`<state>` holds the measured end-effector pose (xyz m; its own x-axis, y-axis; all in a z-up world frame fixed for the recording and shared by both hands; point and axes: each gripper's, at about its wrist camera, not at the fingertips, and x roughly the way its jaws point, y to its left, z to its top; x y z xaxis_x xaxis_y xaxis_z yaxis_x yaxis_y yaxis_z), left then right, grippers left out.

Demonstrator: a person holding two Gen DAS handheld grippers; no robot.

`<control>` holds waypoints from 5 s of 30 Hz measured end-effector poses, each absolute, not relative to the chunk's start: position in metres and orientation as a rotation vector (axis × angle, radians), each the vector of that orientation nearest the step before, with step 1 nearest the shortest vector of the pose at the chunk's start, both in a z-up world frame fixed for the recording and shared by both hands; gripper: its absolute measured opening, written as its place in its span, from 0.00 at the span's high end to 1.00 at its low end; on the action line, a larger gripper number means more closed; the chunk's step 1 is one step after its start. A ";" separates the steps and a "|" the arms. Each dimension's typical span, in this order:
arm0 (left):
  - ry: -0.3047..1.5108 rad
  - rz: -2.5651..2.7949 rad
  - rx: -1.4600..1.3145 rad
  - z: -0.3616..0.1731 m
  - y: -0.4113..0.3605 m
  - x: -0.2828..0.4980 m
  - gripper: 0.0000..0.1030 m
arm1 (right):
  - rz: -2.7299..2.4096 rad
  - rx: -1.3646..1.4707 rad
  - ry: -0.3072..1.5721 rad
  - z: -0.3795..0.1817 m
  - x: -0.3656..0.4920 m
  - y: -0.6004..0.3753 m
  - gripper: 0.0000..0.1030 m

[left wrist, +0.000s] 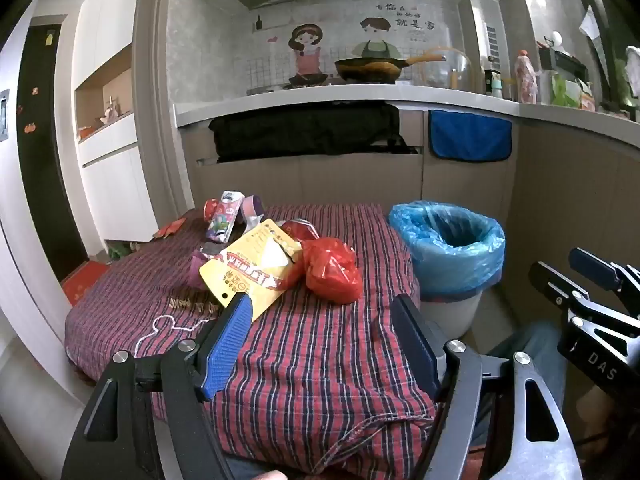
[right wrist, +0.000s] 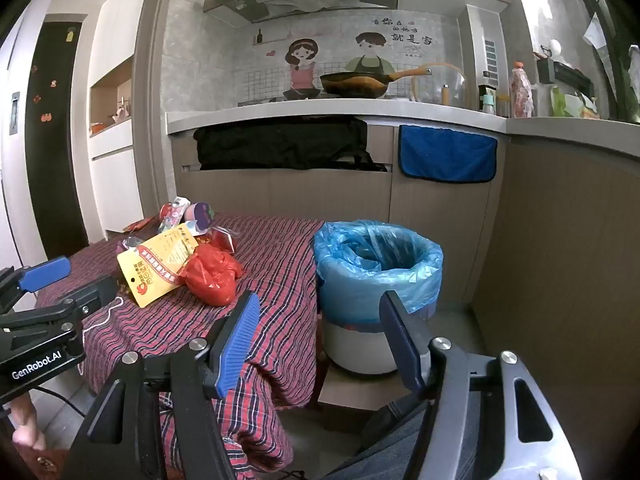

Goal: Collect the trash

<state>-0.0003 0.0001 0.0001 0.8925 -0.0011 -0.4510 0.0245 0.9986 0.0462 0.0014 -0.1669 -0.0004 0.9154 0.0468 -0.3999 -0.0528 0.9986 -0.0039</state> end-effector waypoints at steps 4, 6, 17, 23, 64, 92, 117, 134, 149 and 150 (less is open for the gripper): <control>0.466 -0.011 0.050 0.000 0.001 0.001 0.30 | 0.053 -0.008 0.414 -0.001 0.001 -0.167 0.42; 0.463 -0.010 0.053 0.000 0.001 0.001 0.30 | 0.053 -0.007 0.410 -0.001 0.001 -0.167 0.42; 0.456 -0.014 0.052 0.005 -0.001 0.002 0.30 | 0.052 -0.011 0.410 -0.001 0.001 -0.167 0.42; 0.451 -0.014 0.049 0.004 -0.001 0.002 0.30 | 0.052 -0.011 0.410 -0.001 0.001 -0.167 0.42; 0.442 -0.014 0.036 0.009 0.007 -0.006 0.30 | 0.051 -0.014 0.409 0.000 0.001 -0.166 0.42; 0.443 -0.014 0.032 0.010 0.008 -0.007 0.30 | 0.051 -0.015 0.409 0.000 0.001 -0.166 0.42; 0.429 -0.036 0.017 0.019 0.034 0.042 0.30 | 0.102 -0.040 0.400 0.013 0.044 -0.161 0.42; 0.462 0.052 -0.039 0.004 0.085 0.143 0.30 | 0.206 -0.102 0.405 0.010 0.138 -0.118 0.42; 0.490 0.085 -0.146 -0.022 0.159 0.175 0.29 | 0.418 -0.125 0.611 -0.029 0.203 -0.038 0.42; 0.495 0.083 -0.153 -0.024 0.163 0.175 0.29 | 0.425 -0.130 0.637 -0.034 0.209 -0.035 0.42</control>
